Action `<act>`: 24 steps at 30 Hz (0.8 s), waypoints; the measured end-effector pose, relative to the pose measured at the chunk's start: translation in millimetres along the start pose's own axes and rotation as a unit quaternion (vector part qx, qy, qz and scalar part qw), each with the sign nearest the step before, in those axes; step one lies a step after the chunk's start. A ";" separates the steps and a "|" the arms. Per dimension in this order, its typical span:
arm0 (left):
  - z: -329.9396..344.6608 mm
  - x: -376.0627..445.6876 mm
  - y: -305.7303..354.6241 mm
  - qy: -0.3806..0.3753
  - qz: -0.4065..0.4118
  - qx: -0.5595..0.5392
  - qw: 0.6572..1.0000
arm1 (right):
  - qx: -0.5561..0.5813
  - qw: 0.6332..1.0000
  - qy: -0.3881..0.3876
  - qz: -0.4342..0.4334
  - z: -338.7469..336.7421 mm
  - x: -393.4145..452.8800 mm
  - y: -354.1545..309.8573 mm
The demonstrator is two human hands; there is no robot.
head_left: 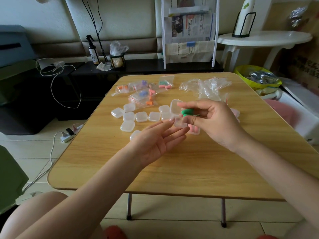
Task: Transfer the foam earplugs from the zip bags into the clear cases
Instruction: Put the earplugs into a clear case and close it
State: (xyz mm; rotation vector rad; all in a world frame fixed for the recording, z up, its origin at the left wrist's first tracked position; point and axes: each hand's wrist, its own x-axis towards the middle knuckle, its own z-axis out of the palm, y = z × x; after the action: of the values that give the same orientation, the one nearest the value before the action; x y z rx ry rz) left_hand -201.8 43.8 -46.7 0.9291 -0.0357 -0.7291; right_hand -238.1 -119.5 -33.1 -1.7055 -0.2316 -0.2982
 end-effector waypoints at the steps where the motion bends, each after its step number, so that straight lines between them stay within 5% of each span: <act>1: 0.4 -0.7 0.1 -0.003 0.000 -0.001 1.000 | -0.020 1.000 -0.003 -0.010 0.3 -0.5 -1.4; 19: 1.0 -0.8 -0.4 -0.005 0.029 0.084 0.996 | -0.121 0.990 -0.054 -0.056 -4.1 1.9 4.2; 24: 0.5 -1.6 -0.1 0.001 0.042 0.115 0.992 | -0.289 0.950 -0.031 -0.111 -2.5 0.9 5.9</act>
State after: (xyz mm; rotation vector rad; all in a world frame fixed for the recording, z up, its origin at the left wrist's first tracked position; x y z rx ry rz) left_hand -203.3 44.3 -46.1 1.1424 -0.1581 -0.6547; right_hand -235.5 -122.9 -38.0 -2.2766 -0.4136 -0.5150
